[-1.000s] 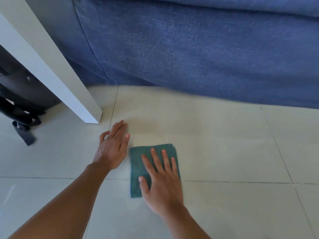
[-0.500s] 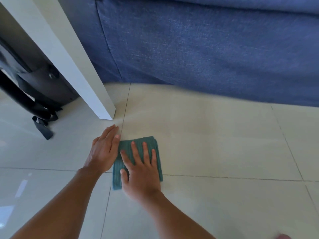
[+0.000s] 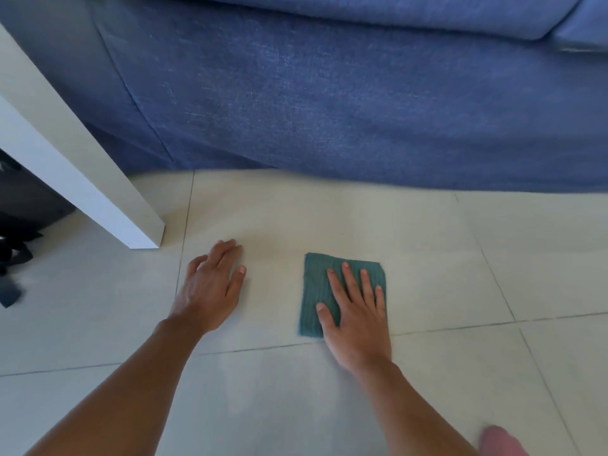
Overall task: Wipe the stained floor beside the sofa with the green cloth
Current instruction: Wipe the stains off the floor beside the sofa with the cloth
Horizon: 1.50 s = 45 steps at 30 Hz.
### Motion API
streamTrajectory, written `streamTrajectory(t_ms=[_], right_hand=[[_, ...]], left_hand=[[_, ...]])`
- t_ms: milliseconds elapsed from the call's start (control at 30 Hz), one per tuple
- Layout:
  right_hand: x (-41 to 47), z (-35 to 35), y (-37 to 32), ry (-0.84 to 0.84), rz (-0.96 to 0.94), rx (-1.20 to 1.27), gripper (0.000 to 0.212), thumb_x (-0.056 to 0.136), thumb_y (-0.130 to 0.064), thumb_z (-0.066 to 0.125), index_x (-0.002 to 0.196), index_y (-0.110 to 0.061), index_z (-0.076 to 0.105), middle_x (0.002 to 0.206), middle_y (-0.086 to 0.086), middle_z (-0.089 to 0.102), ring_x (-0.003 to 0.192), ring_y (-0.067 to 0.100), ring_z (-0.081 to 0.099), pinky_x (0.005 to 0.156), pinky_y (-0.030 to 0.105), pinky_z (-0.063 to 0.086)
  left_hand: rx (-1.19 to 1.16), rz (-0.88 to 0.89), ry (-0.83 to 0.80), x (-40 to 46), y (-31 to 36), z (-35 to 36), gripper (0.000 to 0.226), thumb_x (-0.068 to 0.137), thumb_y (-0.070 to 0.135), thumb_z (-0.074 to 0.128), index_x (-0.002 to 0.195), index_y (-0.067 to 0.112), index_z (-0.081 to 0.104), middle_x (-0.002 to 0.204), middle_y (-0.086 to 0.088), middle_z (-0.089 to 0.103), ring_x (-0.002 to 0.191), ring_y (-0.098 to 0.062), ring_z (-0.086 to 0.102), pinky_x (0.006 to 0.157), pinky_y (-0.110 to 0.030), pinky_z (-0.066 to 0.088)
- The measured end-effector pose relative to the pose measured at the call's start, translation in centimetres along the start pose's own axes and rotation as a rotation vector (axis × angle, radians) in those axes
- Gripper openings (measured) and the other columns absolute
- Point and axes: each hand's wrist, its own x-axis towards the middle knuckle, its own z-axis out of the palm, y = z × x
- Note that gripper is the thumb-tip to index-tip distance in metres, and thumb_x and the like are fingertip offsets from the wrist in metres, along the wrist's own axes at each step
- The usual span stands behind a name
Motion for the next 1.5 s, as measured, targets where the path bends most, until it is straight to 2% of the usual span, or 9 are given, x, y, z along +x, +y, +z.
streamTrajectory(t_ms=[167, 267, 433, 667, 867, 1000, 1200, 1400, 1500], right_hand=[[0.7, -2.9, 2.9, 0.332, 0.334, 0.531, 0.053, 0.101, -0.028, 0.055, 0.152, -0.02, 0.044, 0.15, -0.002, 0.052, 0.14, 0.017, 0.043, 0.111, 0.024, 0.029], [1.3, -4.1, 3.3, 0.391, 0.51, 0.463, 0.04, 0.096, -0.019, 0.061, 0.134, -0.006, 0.058, 0.125, 0.012, 0.061, 0.118, 0.032, 0.055, 0.095, 0.033, 0.042], [2.1, -4.8, 2.5, 0.182, 0.626, 0.497, 0.028, 0.089, -0.026, 0.068, 0.108, -0.006, 0.062, 0.104, 0.01, 0.061, 0.098, 0.033, 0.062, 0.083, 0.042, 0.055], [2.2, -5.3, 3.5, 0.137, 0.624, 0.559, 0.011, 0.088, -0.02, 0.066, 0.081, -0.015, 0.058, 0.079, 0.003, 0.066, 0.069, 0.02, 0.061, 0.053, 0.03, 0.042], [2.6, -6.6, 4.6, 0.08, 0.659, 0.873, 0.014, 0.086, -0.026, 0.076, 0.088, -0.021, 0.064, 0.086, 0.002, 0.075, 0.079, 0.024, 0.073, 0.073, 0.04, 0.06], [3.0, -7.3, 4.9, 0.069, 0.637, 0.948, 0.012, 0.086, -0.012, 0.076, 0.089, -0.014, 0.064, 0.086, 0.006, 0.075, 0.078, 0.024, 0.073, 0.062, 0.031, 0.051], [2.9, -7.6, 4.3, -0.007, 0.557, 1.029, 0.028, 0.085, -0.008, 0.078, 0.105, -0.017, 0.061, 0.095, -0.001, 0.078, 0.081, 0.022, 0.077, 0.076, 0.042, 0.061], [3.6, -8.2, 5.2, 0.006, 0.549, 0.862, 0.015, 0.09, -0.016, 0.073, 0.093, -0.027, 0.063, 0.086, -0.001, 0.074, 0.066, 0.014, 0.066, 0.055, 0.024, 0.046], [5.1, -9.2, 5.1, 0.057, 0.501, 0.833, 0.011, 0.092, -0.018, 0.071, 0.095, -0.027, 0.065, 0.088, 0.001, 0.073, 0.072, 0.019, 0.065, 0.06, 0.025, 0.045]], left_hand=[[-0.012, 0.021, 0.18, 2.1, 3.4, 0.7, 0.032, 0.088, 0.025, 0.059, 0.12, 0.025, 0.06, 0.1, 0.009, 0.071, 0.075, -0.026, 0.069, 0.072, -0.038, 0.055], [-0.094, -0.018, 0.092, 3.4, 5.7, 1.1, 0.026, 0.089, 0.039, 0.055, 0.115, 0.036, 0.055, 0.086, 0.021, 0.067, 0.074, -0.014, 0.068, 0.069, -0.03, 0.051], [-0.178, -0.033, -0.066, 3.8, 10.5, 3.1, 0.043, 0.085, 0.053, 0.058, 0.123, 0.042, 0.041, 0.101, 0.023, 0.07, 0.091, -0.013, 0.066, 0.075, -0.03, 0.048], [-0.287, -0.259, -0.24, 3.2, 13.5, 4.5, 0.064, 0.077, 0.031, 0.078, 0.129, 0.026, 0.041, 0.094, 0.006, 0.066, 0.086, -0.019, 0.064, 0.067, -0.029, 0.048], [-0.413, -0.36, -0.391, 4.8, 14.1, 3.6, 0.029, 0.073, 0.02, 0.076, 0.098, 0.014, 0.062, 0.083, 0.004, 0.064, 0.075, -0.013, 0.061, 0.057, -0.023, 0.044], [-0.53, -0.396, -0.512, 5.2, 13.8, 3.1, 0.023, 0.074, 0.019, 0.074, 0.09, 0.003, 0.071, 0.078, -0.004, 0.065, 0.071, -0.017, 0.061, 0.063, -0.028, 0.044], [-0.628, -0.366, -0.513, 5.2, 13.2, 2.9, 0.008, 0.083, 0.022, 0.071, 0.086, 0.015, 0.068, 0.086, -0.001, 0.07, 0.079, -0.016, 0.066, 0.064, -0.028, 0.048], [-0.804, -0.369, -0.467, 5.1, 13.0, 2.4, 0.024, 0.087, 0.01, 0.069, 0.1, 0.023, 0.054, 0.098, -0.001, 0.071, 0.085, -0.013, 0.071, 0.068, -0.032, 0.057], [-0.846, -0.368, -0.36, 5.8, 12.8, 1.5, 0.027, 0.09, 0.01, 0.067, 0.106, 0.023, 0.049, 0.103, -0.003, 0.07, 0.09, -0.019, 0.071, 0.078, -0.043, 0.059]])
